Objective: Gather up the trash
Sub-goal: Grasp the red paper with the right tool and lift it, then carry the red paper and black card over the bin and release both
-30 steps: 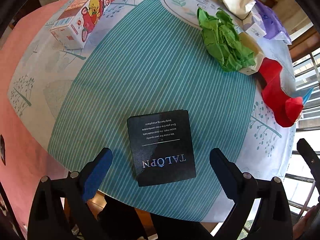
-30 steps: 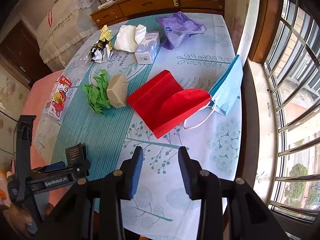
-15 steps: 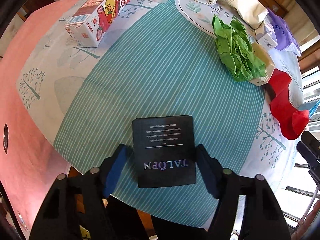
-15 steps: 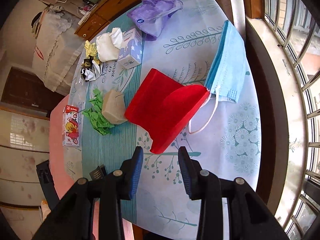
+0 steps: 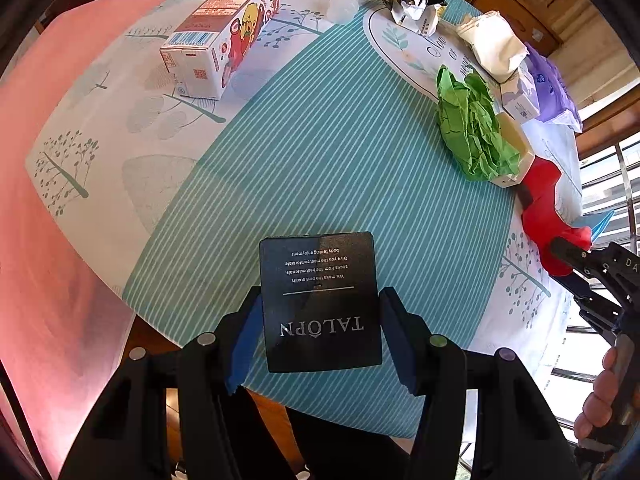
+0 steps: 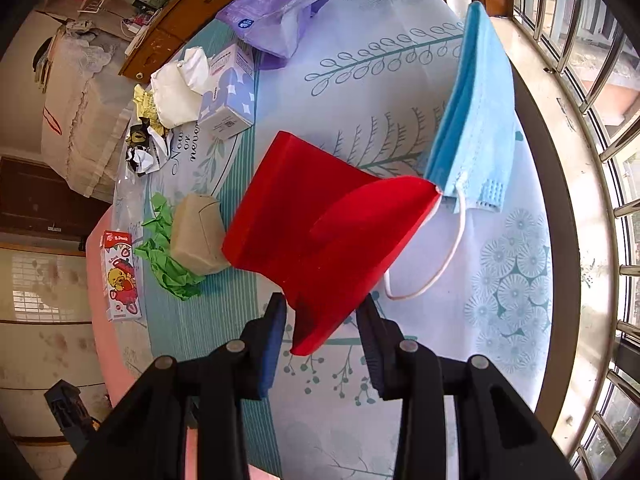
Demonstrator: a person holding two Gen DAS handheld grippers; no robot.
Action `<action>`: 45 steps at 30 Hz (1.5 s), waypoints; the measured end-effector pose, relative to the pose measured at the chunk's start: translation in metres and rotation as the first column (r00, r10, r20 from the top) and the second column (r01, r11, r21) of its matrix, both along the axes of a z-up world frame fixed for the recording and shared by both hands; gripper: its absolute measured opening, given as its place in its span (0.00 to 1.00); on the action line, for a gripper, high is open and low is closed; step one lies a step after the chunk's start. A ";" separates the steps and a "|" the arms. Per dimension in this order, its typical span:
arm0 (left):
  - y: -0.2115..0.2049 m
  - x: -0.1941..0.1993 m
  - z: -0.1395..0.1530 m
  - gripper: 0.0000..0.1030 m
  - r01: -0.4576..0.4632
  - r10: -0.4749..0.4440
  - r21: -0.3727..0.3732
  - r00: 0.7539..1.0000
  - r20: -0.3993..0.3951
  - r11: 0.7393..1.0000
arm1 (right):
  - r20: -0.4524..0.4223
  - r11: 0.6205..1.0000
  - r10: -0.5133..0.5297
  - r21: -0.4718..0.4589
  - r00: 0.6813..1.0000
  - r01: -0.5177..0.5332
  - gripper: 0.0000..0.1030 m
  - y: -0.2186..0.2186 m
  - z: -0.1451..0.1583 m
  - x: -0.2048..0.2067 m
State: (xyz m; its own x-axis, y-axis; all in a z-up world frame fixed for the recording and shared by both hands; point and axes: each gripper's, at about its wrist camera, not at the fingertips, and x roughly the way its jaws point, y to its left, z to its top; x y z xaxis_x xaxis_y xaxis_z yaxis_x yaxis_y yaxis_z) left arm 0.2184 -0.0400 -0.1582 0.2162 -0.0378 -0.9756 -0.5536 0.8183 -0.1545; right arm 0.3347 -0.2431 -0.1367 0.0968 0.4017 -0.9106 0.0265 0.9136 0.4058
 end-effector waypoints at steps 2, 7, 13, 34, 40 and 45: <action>0.004 0.004 0.008 0.54 0.011 -0.011 0.004 1.000 0.005 1.000 | 0.021 1.000 0.009 -0.006 1.000 -0.009 0.26 0.004 0.001 -0.002; 0.007 0.005 0.018 0.54 0.051 -0.052 0.022 0.999 0.017 0.998 | 0.097 0.998 0.055 -0.013 0.994 -0.054 0.10 0.011 0.017 -0.011; 0.009 -0.003 0.029 0.54 0.090 -0.090 0.022 0.995 0.029 0.996 | 0.095 0.999 0.033 0.024 0.995 -0.036 0.10 0.008 0.024 -0.021; 0.004 -0.013 0.078 0.54 0.264 -0.271 0.058 0.949 0.163 0.963 | 0.298 0.993 0.113 -0.012 0.948 -0.115 0.01 0.012 0.102 -0.096; 0.015 -0.034 0.097 0.54 0.381 -0.389 0.079 0.898 0.205 0.921 | 0.312 1.000 0.022 -0.025 0.950 -0.015 0.01 0.015 0.117 -0.153; 0.035 -0.068 0.107 0.54 0.471 -0.477 0.087 0.846 0.236 0.878 | 0.306 0.997 -0.054 -0.040 0.950 0.069 0.01 0.030 0.117 -0.211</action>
